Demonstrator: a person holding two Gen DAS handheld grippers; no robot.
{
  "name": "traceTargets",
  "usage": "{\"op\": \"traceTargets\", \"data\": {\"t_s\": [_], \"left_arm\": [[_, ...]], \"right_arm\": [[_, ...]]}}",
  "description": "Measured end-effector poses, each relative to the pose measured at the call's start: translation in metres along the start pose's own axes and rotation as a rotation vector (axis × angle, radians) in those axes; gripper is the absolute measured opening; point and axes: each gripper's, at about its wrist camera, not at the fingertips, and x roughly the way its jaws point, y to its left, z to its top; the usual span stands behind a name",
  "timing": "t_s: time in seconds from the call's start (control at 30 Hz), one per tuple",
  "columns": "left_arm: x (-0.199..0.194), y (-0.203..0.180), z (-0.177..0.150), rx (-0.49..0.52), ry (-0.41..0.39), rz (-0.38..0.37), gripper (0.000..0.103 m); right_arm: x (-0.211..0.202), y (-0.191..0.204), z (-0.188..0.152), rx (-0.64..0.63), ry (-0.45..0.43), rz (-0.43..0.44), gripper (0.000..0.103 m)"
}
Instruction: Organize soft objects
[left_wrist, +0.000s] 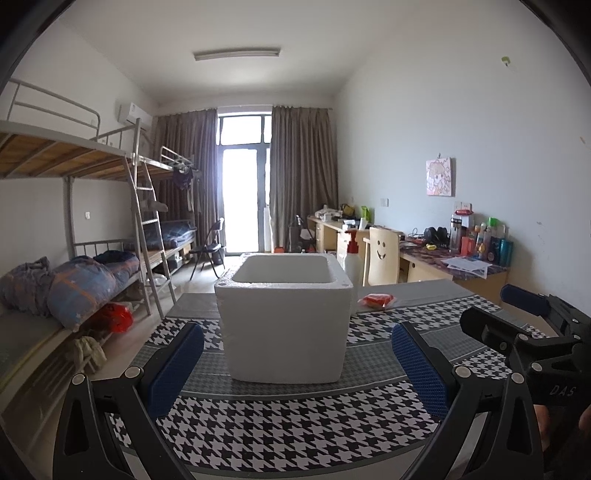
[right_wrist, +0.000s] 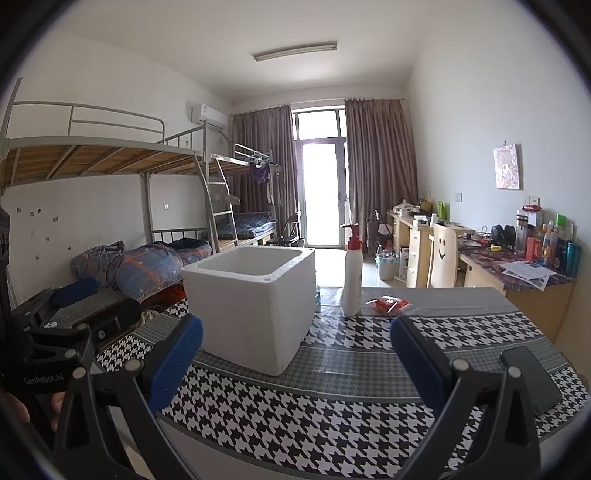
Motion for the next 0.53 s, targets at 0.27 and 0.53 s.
{"op": "traceTargets", "data": {"t_s": [0.27, 0.53], "left_arm": [[-0.0004, -0.0005, -0.0016, 0.001, 0.006, -0.018, 0.102], [-0.0009, -0.0003, -0.0032, 0.003, 0.005, -0.027, 0.102]], "right_arm": [[0.0020, -0.0029, 0.0001, 0.005, 0.012, -0.002, 0.102], [0.0021, -0.0044, 0.0004, 0.004, 0.013, -0.006, 0.102]]}}
